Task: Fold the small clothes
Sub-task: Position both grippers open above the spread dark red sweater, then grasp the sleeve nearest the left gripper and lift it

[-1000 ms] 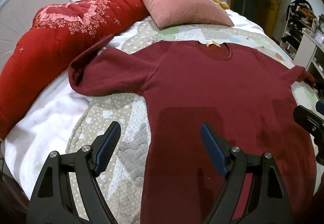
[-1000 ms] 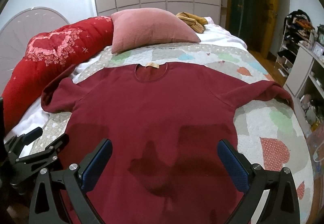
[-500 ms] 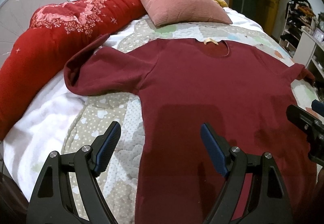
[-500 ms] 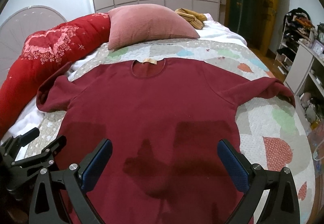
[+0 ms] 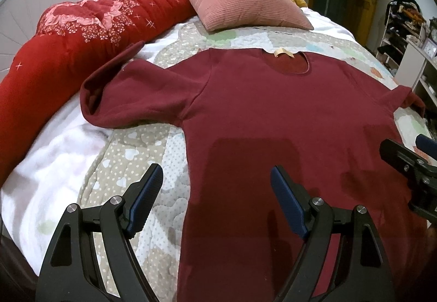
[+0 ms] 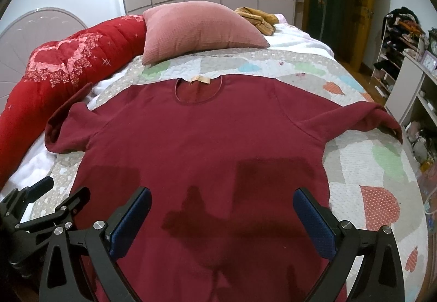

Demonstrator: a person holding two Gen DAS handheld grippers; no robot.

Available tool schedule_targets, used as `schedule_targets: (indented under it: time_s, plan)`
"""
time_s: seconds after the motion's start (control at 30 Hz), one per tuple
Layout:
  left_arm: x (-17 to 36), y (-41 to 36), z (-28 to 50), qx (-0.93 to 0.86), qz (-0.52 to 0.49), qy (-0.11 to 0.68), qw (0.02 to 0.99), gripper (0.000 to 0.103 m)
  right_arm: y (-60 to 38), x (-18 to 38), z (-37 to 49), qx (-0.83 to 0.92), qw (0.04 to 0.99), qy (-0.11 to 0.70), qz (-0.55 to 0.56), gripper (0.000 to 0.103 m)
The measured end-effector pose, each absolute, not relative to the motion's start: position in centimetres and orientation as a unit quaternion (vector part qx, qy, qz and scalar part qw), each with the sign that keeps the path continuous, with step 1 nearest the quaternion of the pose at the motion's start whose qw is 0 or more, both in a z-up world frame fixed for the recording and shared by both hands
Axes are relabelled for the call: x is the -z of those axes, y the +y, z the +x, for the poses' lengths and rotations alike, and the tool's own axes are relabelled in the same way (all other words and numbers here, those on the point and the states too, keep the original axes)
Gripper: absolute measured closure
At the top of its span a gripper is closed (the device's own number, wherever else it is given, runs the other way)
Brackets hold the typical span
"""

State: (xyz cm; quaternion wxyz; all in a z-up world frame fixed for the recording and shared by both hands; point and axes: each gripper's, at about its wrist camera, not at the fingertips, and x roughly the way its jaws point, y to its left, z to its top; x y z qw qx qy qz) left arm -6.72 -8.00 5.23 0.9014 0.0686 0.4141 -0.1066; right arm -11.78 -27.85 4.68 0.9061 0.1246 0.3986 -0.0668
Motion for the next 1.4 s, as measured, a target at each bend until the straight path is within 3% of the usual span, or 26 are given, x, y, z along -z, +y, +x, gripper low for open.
schedule_targets:
  time_s: [1.03, 1.4]
  plan:
    - [-4.1, -5.9, -2.2, 0.08, 0.058, 0.422, 0.901, 0.022, -25.4, -2.9, -7.0, 0.034, 0.901, 0.419, 0.11, 0.0]
    - [-5.3, 0.0, 1.4, 0.031, 0.027, 0.412, 0.91, 0.022, -22.6, -3.1, -4.0, 0.0, 0.904, 0.415, 0.099, 0.0]
